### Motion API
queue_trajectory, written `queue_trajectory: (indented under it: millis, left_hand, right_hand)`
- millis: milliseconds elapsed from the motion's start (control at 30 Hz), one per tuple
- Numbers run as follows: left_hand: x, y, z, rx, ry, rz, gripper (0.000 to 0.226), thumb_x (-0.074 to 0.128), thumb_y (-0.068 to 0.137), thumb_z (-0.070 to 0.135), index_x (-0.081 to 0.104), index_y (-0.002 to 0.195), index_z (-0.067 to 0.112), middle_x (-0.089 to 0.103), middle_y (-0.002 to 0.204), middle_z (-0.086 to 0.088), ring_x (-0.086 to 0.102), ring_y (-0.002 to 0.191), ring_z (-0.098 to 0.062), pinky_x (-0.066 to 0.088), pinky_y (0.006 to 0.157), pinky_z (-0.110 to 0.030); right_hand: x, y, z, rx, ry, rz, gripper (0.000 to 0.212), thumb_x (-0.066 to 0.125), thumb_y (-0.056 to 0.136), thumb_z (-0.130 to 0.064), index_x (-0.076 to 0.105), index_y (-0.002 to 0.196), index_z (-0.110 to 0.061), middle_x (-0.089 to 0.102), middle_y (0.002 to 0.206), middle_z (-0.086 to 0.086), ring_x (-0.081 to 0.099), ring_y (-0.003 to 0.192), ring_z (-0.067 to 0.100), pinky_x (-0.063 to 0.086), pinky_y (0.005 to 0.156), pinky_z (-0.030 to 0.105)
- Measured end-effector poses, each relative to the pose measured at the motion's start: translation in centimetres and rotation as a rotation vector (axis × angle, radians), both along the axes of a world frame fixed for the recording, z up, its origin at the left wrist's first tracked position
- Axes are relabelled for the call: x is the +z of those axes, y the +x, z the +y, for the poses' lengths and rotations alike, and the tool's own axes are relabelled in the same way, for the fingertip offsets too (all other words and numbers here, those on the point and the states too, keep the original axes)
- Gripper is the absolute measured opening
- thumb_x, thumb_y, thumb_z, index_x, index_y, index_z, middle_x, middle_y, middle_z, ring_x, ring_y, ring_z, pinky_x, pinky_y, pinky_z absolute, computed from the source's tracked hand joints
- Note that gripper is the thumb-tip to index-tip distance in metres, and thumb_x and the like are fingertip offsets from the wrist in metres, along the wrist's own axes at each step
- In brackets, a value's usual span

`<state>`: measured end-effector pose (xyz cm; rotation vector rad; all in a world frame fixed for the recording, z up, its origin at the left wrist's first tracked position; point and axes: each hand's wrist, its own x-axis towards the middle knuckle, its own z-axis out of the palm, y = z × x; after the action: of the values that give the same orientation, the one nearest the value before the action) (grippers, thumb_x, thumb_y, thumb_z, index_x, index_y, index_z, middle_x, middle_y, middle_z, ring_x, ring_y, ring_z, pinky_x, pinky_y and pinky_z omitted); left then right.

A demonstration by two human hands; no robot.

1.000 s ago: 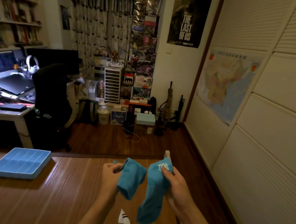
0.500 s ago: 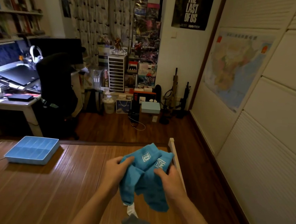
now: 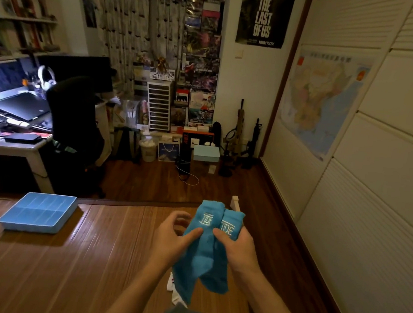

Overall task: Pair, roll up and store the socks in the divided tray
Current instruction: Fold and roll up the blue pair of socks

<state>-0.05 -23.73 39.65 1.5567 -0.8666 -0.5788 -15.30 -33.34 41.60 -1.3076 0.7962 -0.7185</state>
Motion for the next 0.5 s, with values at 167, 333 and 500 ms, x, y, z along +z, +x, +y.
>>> queue_trajectory:
  millis: [167,333,500]
  left_hand:
    - [-0.2,-1.9,-0.8,0.038,0.039,-0.325,0.020,0.064,0.099,0.028,0.066,0.119,0.030,0.060,0.121,0.018,0.061,0.112,-0.003,0.053,0.087,-0.015]
    - [-0.1,-2.6,-0.3,-0.128,-0.051,0.249,0.029,0.056,0.100,0.037,0.067,0.120,0.019,0.074,0.116,-0.004,0.073,0.104,-0.018,0.061,0.083,-0.033]
    - [0.5,-0.2,1.2,-0.157,-0.270,1.140,0.045,0.056,0.099,0.030,0.066,0.131,-0.001,0.069,0.118,-0.022,0.067,0.100,-0.032,0.056,0.089,-0.042]
  right_hand:
    - [0.0,0.1,0.2,-0.005,-0.062,0.043,0.021,0.069,0.094,-0.017,0.066,0.114,-0.013,0.077,0.102,0.004,0.075,0.092,0.016,0.062,0.077,0.033]
    - [1.0,-0.3,0.0,0.124,-0.017,0.035,0.026,0.056,0.102,-0.031,0.067,0.114,-0.011,0.077,0.104,0.009,0.076,0.094,0.025,0.062,0.082,0.045]
    - [3.2,-2.0,-2.2,-0.059,0.374,-0.365,0.027,0.054,0.103,-0.019,0.064,0.122,-0.003,0.073,0.113,0.022,0.074,0.100,0.032,0.062,0.071,0.035]
